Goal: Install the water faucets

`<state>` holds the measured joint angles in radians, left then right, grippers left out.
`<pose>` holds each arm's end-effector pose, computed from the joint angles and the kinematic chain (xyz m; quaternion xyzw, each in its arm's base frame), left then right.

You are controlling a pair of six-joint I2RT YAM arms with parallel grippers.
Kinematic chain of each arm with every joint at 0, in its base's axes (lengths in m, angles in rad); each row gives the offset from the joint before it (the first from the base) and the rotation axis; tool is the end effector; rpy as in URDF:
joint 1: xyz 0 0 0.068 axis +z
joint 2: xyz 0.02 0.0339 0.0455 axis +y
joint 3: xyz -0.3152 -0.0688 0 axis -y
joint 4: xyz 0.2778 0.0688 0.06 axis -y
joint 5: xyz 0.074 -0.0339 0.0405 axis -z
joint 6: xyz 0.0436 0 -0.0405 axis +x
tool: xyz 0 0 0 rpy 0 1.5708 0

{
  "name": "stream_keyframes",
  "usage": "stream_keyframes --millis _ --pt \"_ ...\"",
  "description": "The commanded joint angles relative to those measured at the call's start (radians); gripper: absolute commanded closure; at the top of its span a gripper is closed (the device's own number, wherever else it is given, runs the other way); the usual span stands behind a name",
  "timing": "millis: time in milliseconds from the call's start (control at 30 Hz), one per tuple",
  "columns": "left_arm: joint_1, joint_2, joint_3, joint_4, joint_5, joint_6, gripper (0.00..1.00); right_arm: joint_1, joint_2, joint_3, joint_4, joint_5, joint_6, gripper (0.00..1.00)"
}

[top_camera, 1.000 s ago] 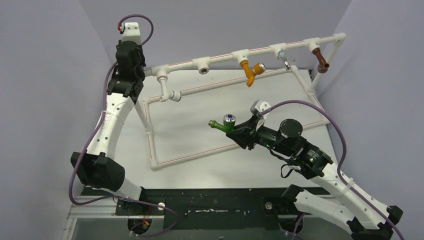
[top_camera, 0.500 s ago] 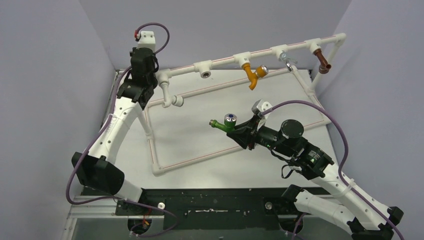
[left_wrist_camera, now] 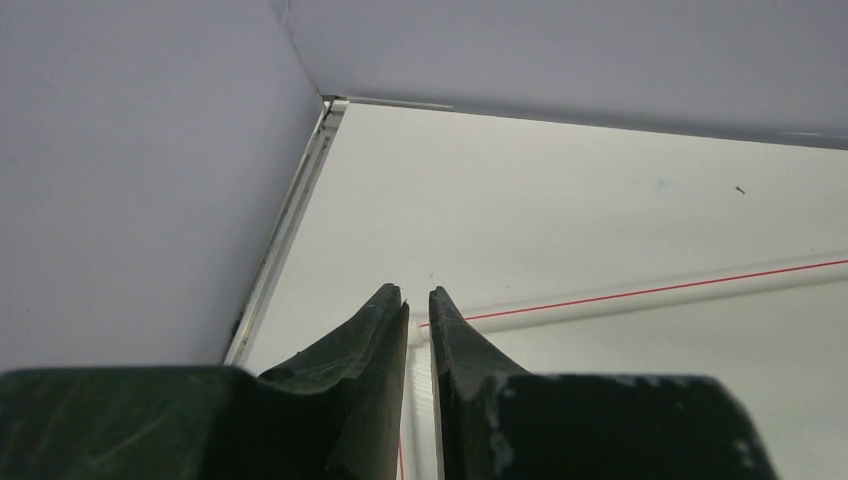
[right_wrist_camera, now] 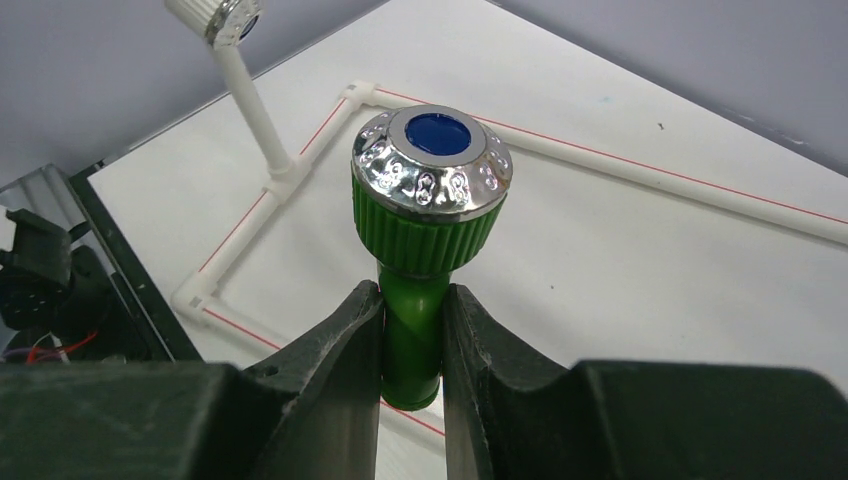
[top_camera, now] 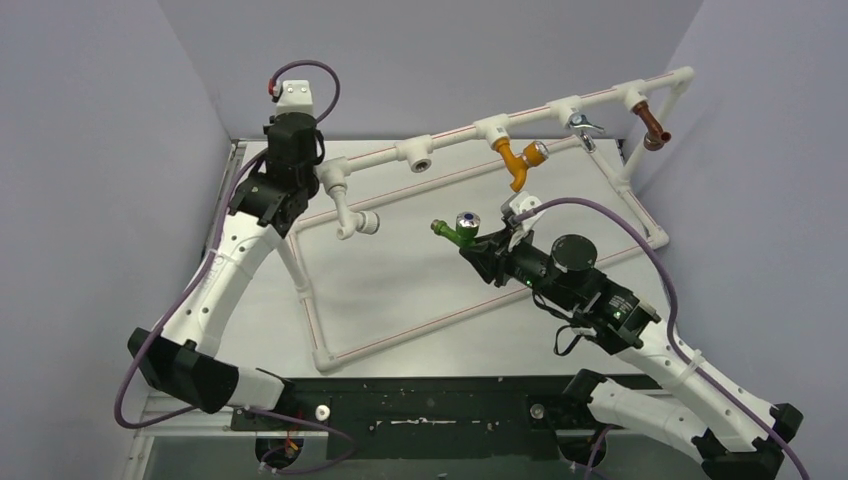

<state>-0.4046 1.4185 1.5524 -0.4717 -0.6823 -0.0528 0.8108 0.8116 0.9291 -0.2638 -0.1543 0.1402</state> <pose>0.3245 -0.1091 0.4859 -0.0559 0.7909 0.1423 0.5926 0.1245 0.1407 0.4172 -0.2959 0.6960 0.3502 0.5526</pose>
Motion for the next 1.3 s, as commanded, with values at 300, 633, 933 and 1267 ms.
stream_keyframes --millis 300,633,933,1267 --pt "-0.030 -0.212 -0.248 -0.041 0.040 -0.148 0.60 0.205 0.051 0.062 0.118 0.424 -0.263 1.00" --pt "-0.016 -0.355 -0.433 0.183 -0.034 -0.213 0.33 0.318 0.058 0.011 0.299 0.541 -0.613 1.00" --pt "-0.026 -0.366 -0.524 0.256 -0.028 -0.240 0.27 0.421 0.142 0.076 0.360 0.768 -0.727 1.00" --pt "-0.057 -0.368 -0.554 0.267 -0.072 -0.235 0.26 0.587 0.213 0.016 0.663 1.035 -0.877 1.00"
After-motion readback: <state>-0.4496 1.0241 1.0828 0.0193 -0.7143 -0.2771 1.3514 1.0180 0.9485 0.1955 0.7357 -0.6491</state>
